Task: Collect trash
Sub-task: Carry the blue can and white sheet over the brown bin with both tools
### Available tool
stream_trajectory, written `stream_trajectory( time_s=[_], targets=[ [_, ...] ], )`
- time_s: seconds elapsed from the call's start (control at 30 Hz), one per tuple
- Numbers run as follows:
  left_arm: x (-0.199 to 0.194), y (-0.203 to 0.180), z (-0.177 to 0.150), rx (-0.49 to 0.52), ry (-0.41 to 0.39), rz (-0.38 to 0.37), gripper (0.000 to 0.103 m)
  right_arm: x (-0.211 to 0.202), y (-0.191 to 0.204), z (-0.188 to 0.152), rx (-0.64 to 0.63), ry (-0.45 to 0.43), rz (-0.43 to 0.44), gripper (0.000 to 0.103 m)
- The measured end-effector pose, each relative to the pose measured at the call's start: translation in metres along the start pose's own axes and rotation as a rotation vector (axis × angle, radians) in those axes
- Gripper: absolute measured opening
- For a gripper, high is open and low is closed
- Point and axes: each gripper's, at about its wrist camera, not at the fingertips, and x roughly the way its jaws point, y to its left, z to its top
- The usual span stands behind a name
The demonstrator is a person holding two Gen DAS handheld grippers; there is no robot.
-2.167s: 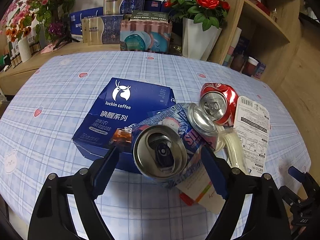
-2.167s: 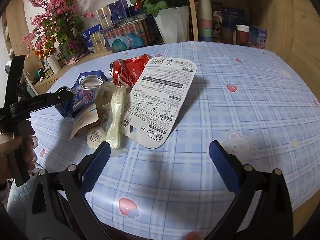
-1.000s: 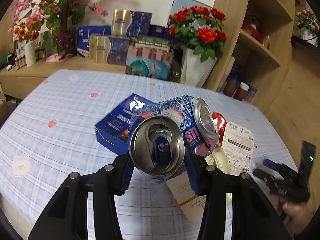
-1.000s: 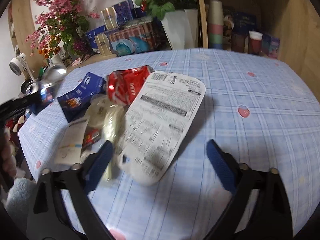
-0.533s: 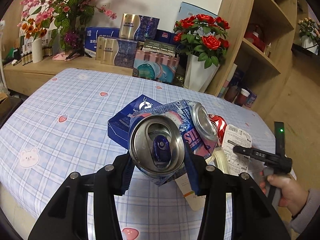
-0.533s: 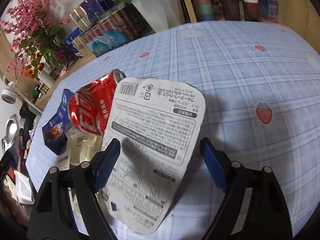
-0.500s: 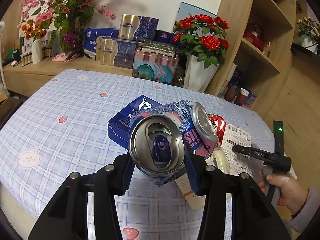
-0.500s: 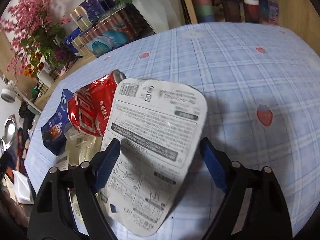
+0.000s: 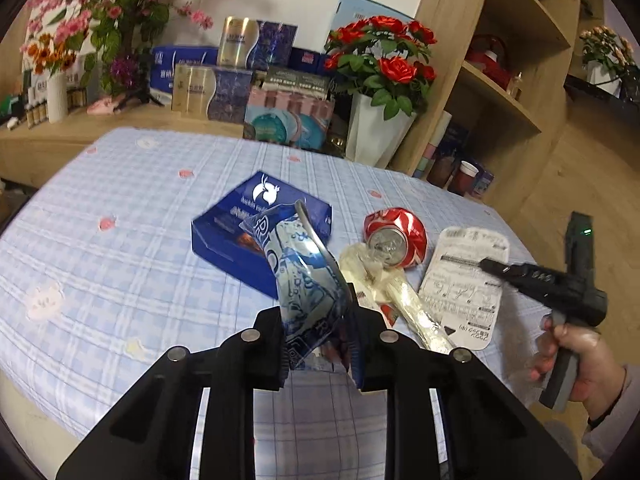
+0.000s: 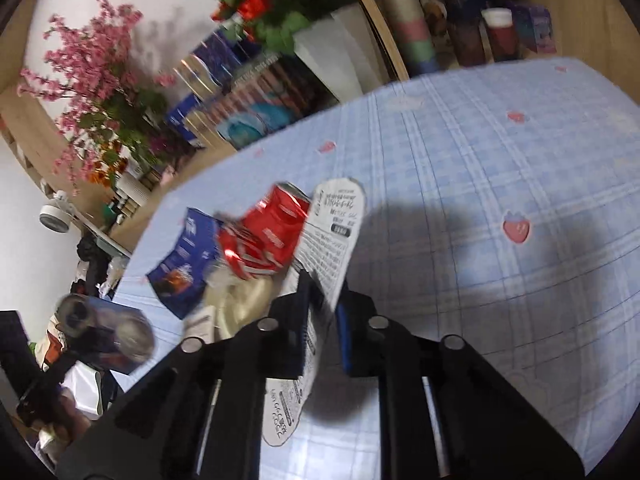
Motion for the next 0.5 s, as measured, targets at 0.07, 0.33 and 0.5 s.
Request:
stream_trajectory(
  time_s=[0.07,0.33,0.5],
  targets=[
    [-0.002,0.003,-0.003,-0.024,0.008,-0.008,0.022,-0.013,0.01,0.002,-0.02,-0.034,0.009,0.007],
    [-0.033,-0.002,0.0,-0.006,-0.034,-0.027,0.022,-0.051,0.045,0.006,-0.12,-0.114,0.0,0.005],
    [-0.053,-0.005,0.0,0.005,-0.051,-0.035,0.022,-0.075,0.058,0.002,-0.149,-0.145,-0.006,0.005]
  ],
)
